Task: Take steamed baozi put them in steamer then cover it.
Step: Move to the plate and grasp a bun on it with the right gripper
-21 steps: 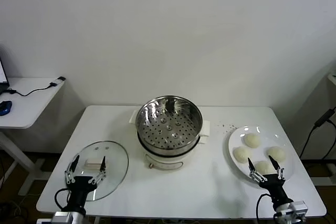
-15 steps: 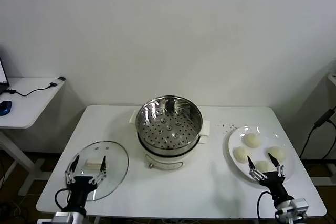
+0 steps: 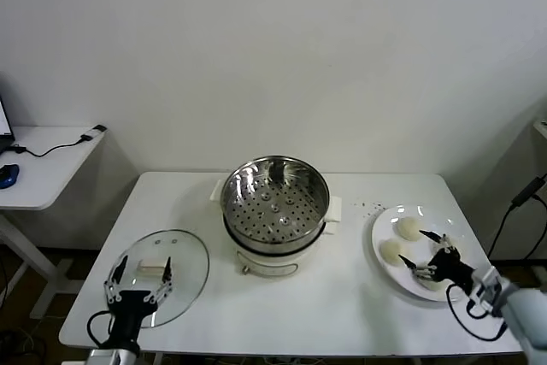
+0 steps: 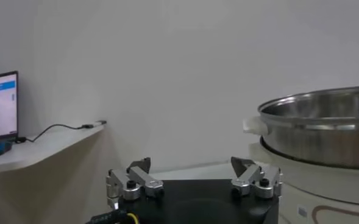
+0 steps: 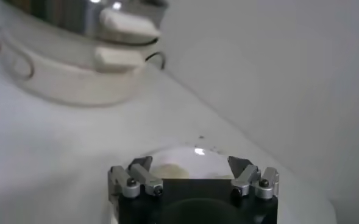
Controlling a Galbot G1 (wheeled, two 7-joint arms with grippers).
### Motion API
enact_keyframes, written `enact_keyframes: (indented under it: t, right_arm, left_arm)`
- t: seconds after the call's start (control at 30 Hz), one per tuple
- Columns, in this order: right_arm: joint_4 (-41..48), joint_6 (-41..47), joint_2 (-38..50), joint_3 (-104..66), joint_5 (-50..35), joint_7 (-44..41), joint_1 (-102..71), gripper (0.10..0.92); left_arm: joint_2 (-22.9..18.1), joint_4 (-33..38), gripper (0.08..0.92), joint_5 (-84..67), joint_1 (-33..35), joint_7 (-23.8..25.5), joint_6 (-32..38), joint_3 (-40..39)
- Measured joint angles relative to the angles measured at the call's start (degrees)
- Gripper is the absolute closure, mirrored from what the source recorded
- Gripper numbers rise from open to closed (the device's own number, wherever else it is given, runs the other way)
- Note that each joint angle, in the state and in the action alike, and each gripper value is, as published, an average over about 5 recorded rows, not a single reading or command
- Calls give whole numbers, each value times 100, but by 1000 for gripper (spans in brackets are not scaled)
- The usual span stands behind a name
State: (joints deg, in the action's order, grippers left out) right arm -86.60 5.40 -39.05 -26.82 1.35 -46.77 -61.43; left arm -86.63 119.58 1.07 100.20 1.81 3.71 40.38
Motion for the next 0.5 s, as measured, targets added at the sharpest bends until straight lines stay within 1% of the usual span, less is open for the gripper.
enact_keyframes:
  t: [0.13,0.23,0.37,0.5]
  right_arm:
    - [607,-35,414,1239,208,-585,1311,203]
    - [1099,-130,564,2224,396,-967,2323,203]
    - [1784,-309,577,3430,660,-1388,3555,203]
    - [2433,-481,410,4417,870,-1668,4541,203]
  left_arm:
    - [-3,-22,177,1,11,-28,0,-2]
    - [-12,-52,177,2,7,-45,-1,-5]
    - [-23,-86,177,4,-3,-64,-7,0]
    - [-26,-122,177,6,-11,-77,-17,23]
